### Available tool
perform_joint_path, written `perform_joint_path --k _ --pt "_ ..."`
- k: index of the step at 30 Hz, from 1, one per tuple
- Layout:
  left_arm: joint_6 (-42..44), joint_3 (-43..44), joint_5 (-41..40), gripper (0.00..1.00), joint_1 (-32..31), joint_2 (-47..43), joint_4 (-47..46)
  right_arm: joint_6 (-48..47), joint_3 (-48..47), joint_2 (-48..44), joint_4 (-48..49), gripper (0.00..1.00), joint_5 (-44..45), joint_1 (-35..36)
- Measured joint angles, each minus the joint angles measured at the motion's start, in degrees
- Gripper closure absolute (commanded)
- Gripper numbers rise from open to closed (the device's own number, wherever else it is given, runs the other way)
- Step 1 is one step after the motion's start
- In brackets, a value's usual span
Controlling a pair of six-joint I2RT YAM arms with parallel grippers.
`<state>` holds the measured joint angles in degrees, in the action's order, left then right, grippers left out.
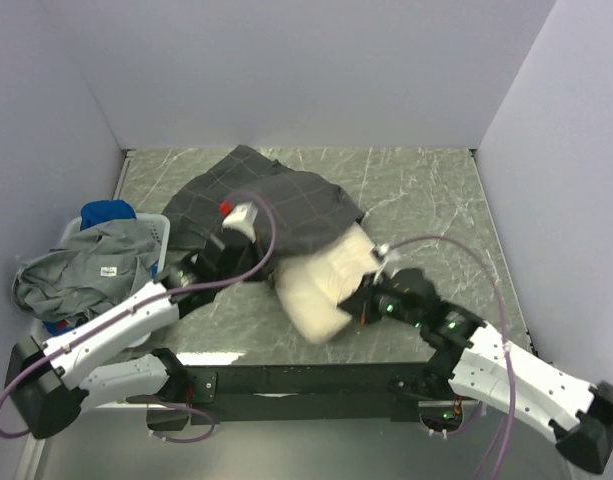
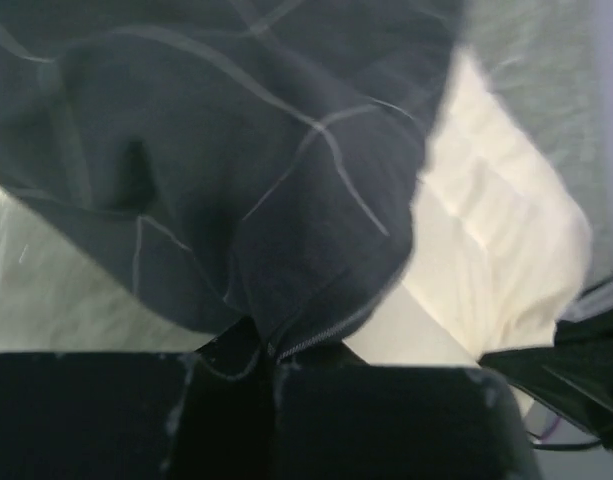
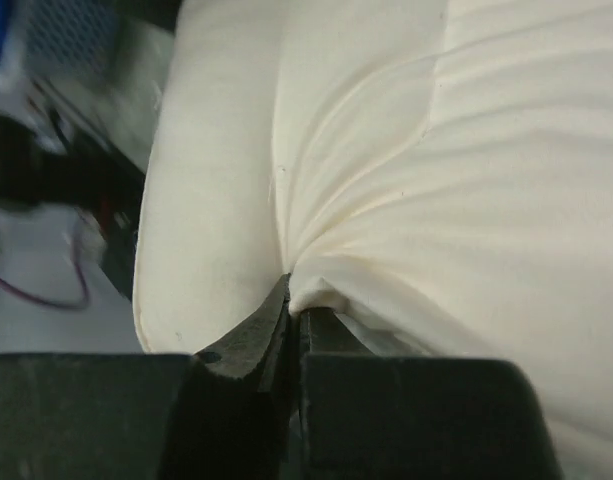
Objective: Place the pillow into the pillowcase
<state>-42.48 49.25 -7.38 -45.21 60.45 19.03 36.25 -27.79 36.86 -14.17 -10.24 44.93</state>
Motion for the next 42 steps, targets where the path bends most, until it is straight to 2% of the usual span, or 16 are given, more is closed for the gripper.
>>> perform_joint_path --k 3,4,6,7,10,12,16,19,22,23,27,28,32,38,41,42 --pt "-6.7 -11.3 -2.6 0.99 0.0 -5.3 0.1 0.3 5.5 2.7 0.3 0.83 4.3 9.1" --pt "-8.9 -14.7 -3.4 0.99 0.0 -7.0 0.2 0.2 5.9 3.9 0.3 0.69 6.0 11.4" --pt "-12.1 -18.5 -4.8 0.99 0.0 -8.9 0.5 0.5 5.7 6.0 0.8 0.53 8.4 13.9" --pt "-13.5 -19.8 -5.6 0.99 0.0 -9.7 0.7 0.5 5.4 6.5 0.5 0.39 9.8 14.7" --pt "-16.2 -21.9 -7.1 0.98 0.0 -11.3 0.5 0.3 4.1 5.4 -2.2 0.24 14.2 15.3" --pt "-17.2 -22.4 -7.6 0.97 0.0 -11.9 0.3 -0.4 2.2 2.6 -5.0 0.19 18.1 15.3" --pt "-16.8 -22.6 -7.5 0.9 -0.1 -12.8 -0.1 -2.4 -5.1 -1.4 -8.2 0.16 26.8 14.5" --pt "-15.6 -22.6 -7.4 0.85 -0.3 -13.8 -0.2 -3.8 -11.2 -0.5 -7.9 0.14 29.1 9.4" --pt "-14.0 -22.4 -7.1 0.66 -1.0 -14.4 0.8 -5.2 -14.2 3.0 -5.5 0.14 27.4 1.5" --pt "-13.4 -22.3 -7.0 0.54 -1.5 -14.5 1.4 -5.8 -14.8 5.2 -4.9 0.14 26.3 -1.7" --pt "-11.4 -20.2 -7.2 0.34 -4.3 -14.6 4.6 -7.7 -19.2 18.2 -1.9 0.14 19.2 -13.2" --pt "-11.0 -19.1 -7.4 0.31 -5.5 -14.8 5.9 -8.2 -21.5 24.1 -0.1 0.14 15.9 -16.3" --pt "-10.1 -14.0 -8.4 0.17 -10.6 -16.0 10.7 -8.6 -29.4 40.4 3.5 0.14 5.0 -23.0" --pt "-7.0 -4.6 -10.1 0.07 -18.4 -14.2 14.2 -7.9 -43.7 60.9 6.6 0.14 -5.0 -27.5" --pt "-3.2 2.1 -11.6 0.03 -21.8 -6.1 14.2 -7.0 -48.5 68.6 7.8 0.14 -8.2 -27.7" --pt "-1.5 5.4 -12.7 0.02 -23.1 -1.2 14.2 -6.3 -49.5 70.9 8.4 0.18 -9.2 -27.7"
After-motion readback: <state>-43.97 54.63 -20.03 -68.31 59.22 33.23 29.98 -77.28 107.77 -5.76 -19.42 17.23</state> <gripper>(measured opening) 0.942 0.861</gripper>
